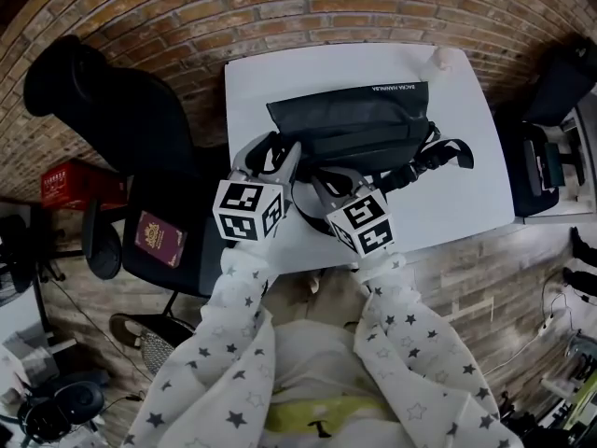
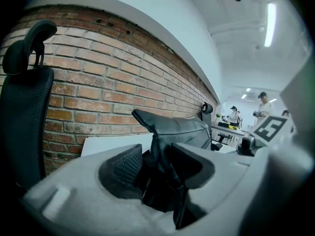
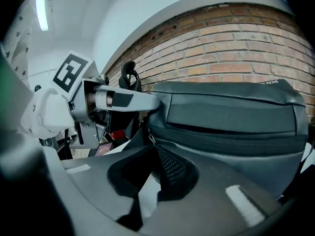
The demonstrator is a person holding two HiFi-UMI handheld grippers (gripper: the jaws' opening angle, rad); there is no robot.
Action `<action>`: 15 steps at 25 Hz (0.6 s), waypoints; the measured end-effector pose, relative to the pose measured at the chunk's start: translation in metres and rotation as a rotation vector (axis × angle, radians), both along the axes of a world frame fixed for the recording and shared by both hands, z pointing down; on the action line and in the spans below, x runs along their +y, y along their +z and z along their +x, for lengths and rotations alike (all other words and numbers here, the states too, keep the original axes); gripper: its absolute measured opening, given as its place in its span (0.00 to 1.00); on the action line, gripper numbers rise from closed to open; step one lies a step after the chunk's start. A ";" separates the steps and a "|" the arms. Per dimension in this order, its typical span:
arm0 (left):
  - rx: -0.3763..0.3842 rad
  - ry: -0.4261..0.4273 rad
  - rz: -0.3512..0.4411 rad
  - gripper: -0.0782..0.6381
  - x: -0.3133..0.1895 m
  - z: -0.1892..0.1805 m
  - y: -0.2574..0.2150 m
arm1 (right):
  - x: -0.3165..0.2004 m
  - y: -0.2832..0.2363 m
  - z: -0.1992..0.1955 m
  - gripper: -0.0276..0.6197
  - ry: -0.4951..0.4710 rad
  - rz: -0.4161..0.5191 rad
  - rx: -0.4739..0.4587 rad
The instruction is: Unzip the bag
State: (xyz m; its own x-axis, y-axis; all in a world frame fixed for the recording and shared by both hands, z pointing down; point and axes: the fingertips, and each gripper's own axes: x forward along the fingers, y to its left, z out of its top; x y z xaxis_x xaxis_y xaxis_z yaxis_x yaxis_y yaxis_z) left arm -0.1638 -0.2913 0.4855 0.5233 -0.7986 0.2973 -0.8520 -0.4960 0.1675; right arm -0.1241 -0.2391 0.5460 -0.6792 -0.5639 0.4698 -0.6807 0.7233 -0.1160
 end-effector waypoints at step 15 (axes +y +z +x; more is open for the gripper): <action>-0.035 -0.073 -0.001 0.35 -0.003 0.049 -0.010 | -0.011 -0.013 0.065 0.07 -0.063 -0.022 0.018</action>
State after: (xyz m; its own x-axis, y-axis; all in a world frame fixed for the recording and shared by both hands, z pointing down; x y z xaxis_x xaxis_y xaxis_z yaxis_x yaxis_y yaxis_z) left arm -0.1147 -0.2940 0.4753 0.4531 -0.8340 0.3149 -0.8912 -0.4324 0.1372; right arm -0.0586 -0.2500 0.5326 -0.7045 -0.5099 0.4936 -0.6360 0.7622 -0.1204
